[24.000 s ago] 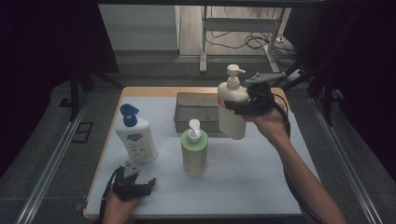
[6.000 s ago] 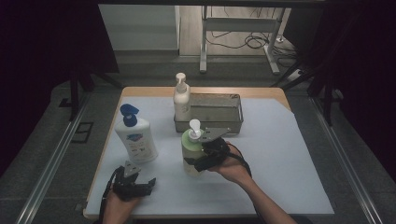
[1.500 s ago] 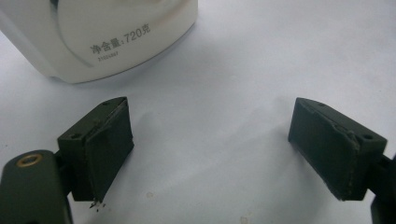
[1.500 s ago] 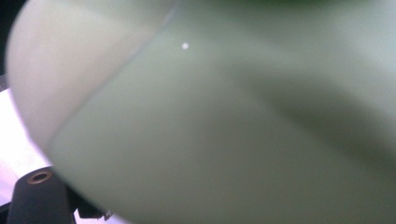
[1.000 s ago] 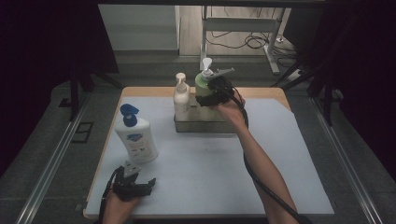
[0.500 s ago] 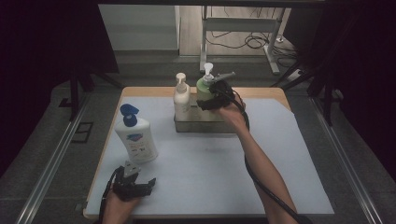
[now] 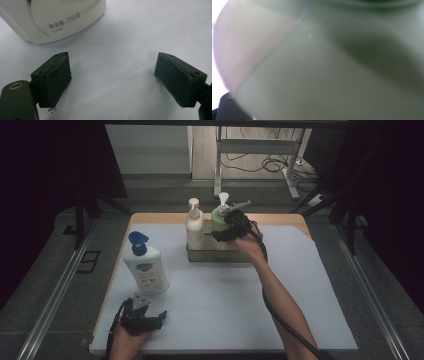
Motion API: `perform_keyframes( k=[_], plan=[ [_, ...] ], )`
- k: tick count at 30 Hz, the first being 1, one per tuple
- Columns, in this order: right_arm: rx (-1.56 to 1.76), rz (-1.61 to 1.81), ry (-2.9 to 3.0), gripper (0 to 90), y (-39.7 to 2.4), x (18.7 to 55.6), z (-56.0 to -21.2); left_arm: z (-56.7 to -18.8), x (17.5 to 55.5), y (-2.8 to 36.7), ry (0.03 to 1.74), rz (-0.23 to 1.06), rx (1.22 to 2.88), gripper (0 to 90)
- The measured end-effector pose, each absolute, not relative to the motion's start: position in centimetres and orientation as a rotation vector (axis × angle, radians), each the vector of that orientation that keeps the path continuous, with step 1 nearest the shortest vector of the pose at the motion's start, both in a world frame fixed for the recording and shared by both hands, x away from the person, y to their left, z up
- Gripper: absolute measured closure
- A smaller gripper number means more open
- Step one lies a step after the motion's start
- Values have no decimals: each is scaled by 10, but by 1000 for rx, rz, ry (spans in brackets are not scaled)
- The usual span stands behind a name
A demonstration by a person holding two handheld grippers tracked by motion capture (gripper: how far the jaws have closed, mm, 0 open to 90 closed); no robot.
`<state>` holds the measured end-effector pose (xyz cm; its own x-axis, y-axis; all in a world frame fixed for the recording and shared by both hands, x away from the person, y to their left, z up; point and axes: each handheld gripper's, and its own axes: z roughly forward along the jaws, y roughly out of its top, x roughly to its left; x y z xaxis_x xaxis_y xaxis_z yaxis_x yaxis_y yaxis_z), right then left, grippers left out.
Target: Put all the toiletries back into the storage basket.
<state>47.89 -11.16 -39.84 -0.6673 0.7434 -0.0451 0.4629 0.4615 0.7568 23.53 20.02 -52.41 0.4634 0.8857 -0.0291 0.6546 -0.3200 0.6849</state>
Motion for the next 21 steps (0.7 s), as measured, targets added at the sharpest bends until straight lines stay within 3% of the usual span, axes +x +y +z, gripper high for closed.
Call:
perform_keyframes(
  k=[21],
  plan=[
    [1043,1015,2390,126,-110,480,-418,-524,235,200,1277,470,2079,133]
  ],
)
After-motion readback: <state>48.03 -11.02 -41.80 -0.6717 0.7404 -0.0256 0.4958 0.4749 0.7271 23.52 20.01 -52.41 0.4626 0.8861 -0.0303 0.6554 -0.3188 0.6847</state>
